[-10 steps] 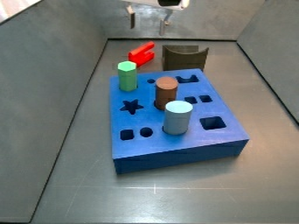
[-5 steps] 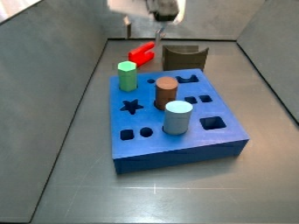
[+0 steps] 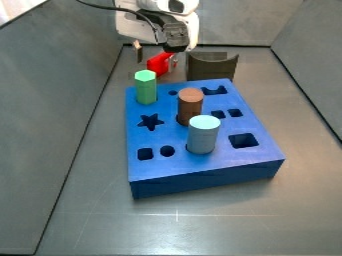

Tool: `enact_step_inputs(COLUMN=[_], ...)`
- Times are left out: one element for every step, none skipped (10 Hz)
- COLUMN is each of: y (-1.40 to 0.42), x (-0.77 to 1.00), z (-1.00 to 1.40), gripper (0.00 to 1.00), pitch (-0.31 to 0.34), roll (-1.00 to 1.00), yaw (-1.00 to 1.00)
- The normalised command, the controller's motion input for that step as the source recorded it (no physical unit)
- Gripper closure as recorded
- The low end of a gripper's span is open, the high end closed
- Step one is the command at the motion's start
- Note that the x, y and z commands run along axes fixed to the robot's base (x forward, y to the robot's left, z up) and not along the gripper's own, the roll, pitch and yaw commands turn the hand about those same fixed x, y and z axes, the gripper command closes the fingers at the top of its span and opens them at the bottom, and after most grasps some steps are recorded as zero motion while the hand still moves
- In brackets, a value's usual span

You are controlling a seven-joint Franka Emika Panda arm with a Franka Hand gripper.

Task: Pick up the square-circle object. Move up. Place the square-circle object on the fixture. Regrasp the square-circle object. Move to above the board. Insert the square-circle object.
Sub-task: Pick up the square-circle object.

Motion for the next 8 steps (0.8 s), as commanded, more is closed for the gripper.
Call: enact_step_inputs(y=[0.0,0.0,0.0,0.0,0.0,0.0,0.0,0.0], x=[-0.11,0.0,0.0,0.0,0.0,0.0,0.0,0.0], z=[-0.33,-0.15,0.0,0.0,0.0,0.0,0.0,0.0], gripper=[0.0,0.0,0.0,1.0,1.0,1.0,1.0,1.0], pitch=[0.01,0.02,0.0,0.0,0.0,0.0,0.0,0.0], roll=[0.0,0.0,-0.01,0.0,0.0,0.0,0.0,0.0], yaw=[-0.01,0.0,0.0,0.0,0.0,0.0,0.0,0.0])
